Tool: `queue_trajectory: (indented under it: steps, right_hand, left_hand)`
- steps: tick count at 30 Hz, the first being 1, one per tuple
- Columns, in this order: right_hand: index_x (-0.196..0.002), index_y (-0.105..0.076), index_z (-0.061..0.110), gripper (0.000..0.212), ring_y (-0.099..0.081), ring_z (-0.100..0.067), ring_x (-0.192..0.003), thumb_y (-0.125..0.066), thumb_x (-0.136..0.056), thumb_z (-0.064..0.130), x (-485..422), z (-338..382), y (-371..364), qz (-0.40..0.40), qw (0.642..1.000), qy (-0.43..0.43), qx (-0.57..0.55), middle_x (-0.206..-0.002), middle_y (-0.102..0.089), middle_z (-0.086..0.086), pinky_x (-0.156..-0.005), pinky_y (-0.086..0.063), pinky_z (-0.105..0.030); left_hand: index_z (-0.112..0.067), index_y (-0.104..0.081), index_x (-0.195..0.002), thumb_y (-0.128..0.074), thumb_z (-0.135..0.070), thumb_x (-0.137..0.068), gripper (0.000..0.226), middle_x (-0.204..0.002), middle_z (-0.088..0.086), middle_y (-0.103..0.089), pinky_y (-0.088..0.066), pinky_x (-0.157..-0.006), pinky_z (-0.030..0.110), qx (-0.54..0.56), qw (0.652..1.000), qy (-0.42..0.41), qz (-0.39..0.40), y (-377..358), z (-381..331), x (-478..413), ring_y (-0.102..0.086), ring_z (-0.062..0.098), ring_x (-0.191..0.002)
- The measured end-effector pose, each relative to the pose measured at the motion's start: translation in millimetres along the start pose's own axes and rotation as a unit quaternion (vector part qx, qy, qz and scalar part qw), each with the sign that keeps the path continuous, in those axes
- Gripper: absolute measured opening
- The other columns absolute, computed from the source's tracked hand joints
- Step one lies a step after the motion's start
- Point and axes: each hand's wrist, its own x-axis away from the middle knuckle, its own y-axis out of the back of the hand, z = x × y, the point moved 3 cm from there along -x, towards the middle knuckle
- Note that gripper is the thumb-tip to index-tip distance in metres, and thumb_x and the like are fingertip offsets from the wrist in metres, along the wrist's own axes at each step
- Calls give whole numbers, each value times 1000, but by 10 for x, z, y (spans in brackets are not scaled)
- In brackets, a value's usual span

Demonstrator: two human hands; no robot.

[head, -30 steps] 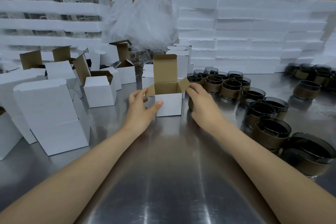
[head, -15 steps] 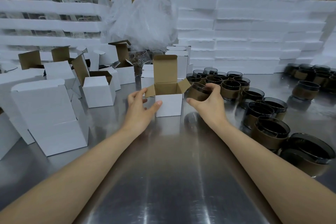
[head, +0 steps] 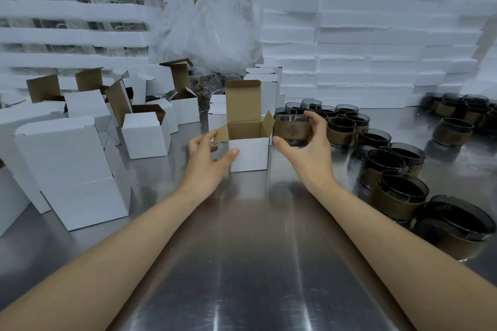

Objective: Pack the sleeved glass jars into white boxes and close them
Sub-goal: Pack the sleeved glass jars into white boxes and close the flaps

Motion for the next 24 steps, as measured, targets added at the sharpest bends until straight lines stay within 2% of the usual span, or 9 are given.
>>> queue_trajectory:
  steps: [4,9,13,16,18,20,22,24]
  right_hand:
    - [-134,-40,27,81,-50,-13,-119,-85,-67,33,4,2,5,3,1000,17,-4,-128,-52,3,-104,-42,-35]
    - [-134,-42,24,80,-49,-6,-118,-86,-67,31,10,14,3,-14,999,46,-10,-128,-45,4,-104,-42,-31]
    - [-133,-40,22,85,-51,-12,-115,-88,-64,30,-11,6,-6,-26,999,30,-30,-126,-44,-1,-101,-45,-32]
    - [-120,-37,19,75,-57,-13,-106,-88,-65,25,-30,-5,5,-50,994,-21,-94,-116,-51,-3,-92,-49,-26]
    - [-112,-38,18,64,-63,-2,-93,-86,-68,18,-41,-14,8,-52,985,-54,-154,-110,-55,1,-78,-49,-14]
    - [-108,-44,18,54,-65,5,-85,-83,-72,13,-57,-32,10,-49,975,-75,-202,-109,-60,0,-72,-47,-9]
    - [-111,-51,16,46,-66,0,-90,-80,-76,12,-75,-72,10,-41,967,-102,-232,-112,-64,-5,-77,-50,-13]
    - [-117,-55,11,43,-65,-11,-105,-76,-80,12,-86,-116,-6,-23,957,-139,-252,-116,-65,-10,-95,-50,-27]
  left_hand:
    - [-24,-36,-144,-63,-41,-89,64,-127,-6,-28,-35,-97,22,1,1000,-3,2,-3,-3,4,-43,5,-111]
    - [-24,-35,-144,-63,-41,-89,64,-129,-4,-29,-36,-98,24,5,1000,-2,5,-3,-5,8,-43,5,-112]
    - [-25,-34,-145,-63,-41,-89,65,-127,-6,-28,-36,-99,25,6,1000,0,5,-3,-11,9,-43,6,-113]
    - [-24,-35,-144,-63,-40,-89,64,-126,-6,-28,-36,-99,24,8,1000,1,3,-7,-11,6,-43,6,-113]
    - [-25,-35,-144,-63,-40,-89,64,-126,-7,-28,-36,-97,23,8,1000,3,4,-8,-11,5,-43,6,-113]
    - [-25,-34,-145,-63,-41,-89,65,-127,-6,-28,-36,-97,24,7,1000,4,5,-10,-11,-1,-43,6,-113]
    - [-25,-34,-145,-63,-42,-89,65,-128,-6,-28,-36,-96,24,5,1000,4,6,-11,-10,-5,-42,6,-113]
    - [-26,-33,-145,-62,-43,-89,66,-127,-7,-27,-35,-96,24,-1,1000,7,6,-10,-9,-10,-42,5,-113]
